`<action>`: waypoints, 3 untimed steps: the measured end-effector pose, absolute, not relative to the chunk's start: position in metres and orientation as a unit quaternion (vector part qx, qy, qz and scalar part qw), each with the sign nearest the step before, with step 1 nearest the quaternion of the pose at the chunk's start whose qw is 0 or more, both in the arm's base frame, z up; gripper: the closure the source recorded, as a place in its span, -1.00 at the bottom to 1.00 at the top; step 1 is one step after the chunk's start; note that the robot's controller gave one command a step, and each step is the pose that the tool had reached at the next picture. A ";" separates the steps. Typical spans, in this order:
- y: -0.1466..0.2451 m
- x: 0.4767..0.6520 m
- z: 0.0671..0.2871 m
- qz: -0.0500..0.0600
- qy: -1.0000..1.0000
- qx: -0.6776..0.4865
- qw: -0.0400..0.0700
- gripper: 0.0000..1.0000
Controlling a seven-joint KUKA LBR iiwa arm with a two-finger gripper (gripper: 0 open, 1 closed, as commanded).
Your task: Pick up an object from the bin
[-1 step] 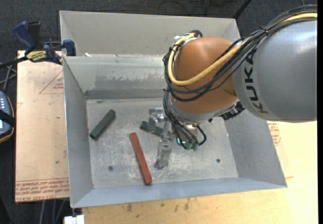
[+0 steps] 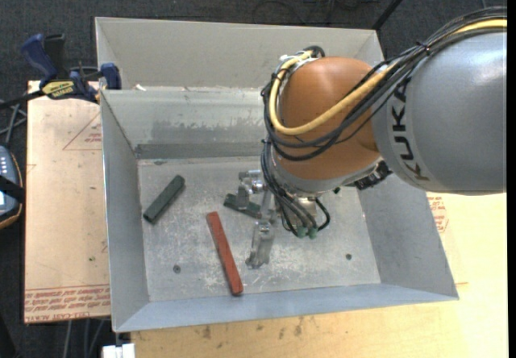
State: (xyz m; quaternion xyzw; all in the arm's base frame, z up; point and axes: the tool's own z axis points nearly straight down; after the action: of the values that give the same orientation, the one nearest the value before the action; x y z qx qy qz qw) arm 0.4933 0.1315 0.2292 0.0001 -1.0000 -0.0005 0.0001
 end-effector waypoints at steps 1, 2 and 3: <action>0.108 0.541 0.219 -0.001 -0.999 0.039 -0.002 -1.00; 0.100 0.551 0.168 0.000 -0.996 0.090 -0.004 -1.00; 0.089 0.559 0.108 -0.001 -0.995 0.104 -0.002 -1.00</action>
Offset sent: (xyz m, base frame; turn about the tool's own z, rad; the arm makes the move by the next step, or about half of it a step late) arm 0.0579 -0.0360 -0.1256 -0.2850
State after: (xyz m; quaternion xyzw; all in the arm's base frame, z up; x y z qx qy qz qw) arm 0.5592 0.0890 0.1080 0.1044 -0.9945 -0.0008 -0.0025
